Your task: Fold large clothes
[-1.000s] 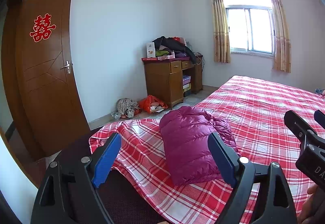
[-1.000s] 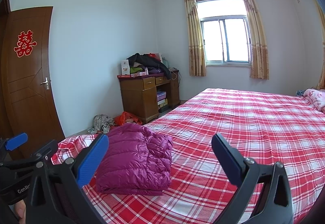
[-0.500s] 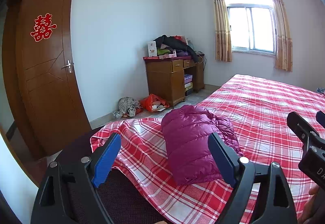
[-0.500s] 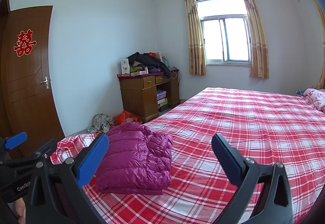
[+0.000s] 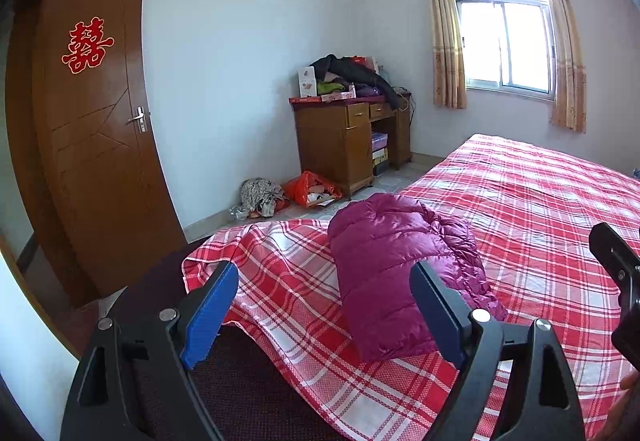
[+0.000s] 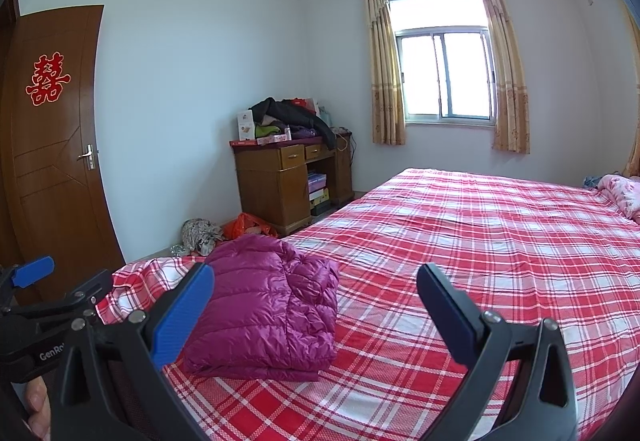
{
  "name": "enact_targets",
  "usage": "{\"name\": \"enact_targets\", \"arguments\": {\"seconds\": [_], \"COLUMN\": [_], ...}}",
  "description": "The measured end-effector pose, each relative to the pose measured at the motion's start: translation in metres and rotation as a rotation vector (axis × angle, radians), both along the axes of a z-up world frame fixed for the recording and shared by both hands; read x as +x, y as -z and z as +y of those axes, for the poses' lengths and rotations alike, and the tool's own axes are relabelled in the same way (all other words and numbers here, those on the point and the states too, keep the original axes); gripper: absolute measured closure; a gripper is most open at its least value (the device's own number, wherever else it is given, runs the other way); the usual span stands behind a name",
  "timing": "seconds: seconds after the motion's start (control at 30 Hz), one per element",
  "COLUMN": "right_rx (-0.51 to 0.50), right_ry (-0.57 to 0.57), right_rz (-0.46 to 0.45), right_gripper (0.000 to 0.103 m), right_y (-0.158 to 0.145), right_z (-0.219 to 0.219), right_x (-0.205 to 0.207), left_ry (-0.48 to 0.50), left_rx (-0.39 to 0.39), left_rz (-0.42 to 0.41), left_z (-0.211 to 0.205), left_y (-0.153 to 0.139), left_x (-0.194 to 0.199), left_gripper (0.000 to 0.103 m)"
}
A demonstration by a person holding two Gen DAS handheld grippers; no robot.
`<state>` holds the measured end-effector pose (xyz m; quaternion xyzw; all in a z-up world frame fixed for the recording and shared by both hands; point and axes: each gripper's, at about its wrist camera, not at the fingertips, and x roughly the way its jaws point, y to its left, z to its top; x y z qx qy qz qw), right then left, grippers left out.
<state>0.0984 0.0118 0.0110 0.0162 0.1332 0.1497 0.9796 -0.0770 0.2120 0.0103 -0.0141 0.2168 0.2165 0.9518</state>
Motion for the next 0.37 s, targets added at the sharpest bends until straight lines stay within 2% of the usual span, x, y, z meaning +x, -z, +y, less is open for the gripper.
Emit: {"name": "enact_targets", "arguments": {"seconds": [0.2,0.37], "right_rx": [-0.005,-0.01], "right_ry": [-0.003,-0.006], "right_rz": [0.011,0.021], "right_gripper": [0.0,0.0], "right_y": [0.0021,0.0046], "right_z": [0.0024,0.0038], "right_x": [0.001,0.0031], "left_ry": [0.036,0.033], "left_rx": [-0.041,-0.021], "left_rz": [0.008,0.023], "left_z": [0.0085,0.009], "left_y": [0.0044,0.0073], "left_x": [0.0036,0.0082], "left_gripper": [0.015,0.015]}}
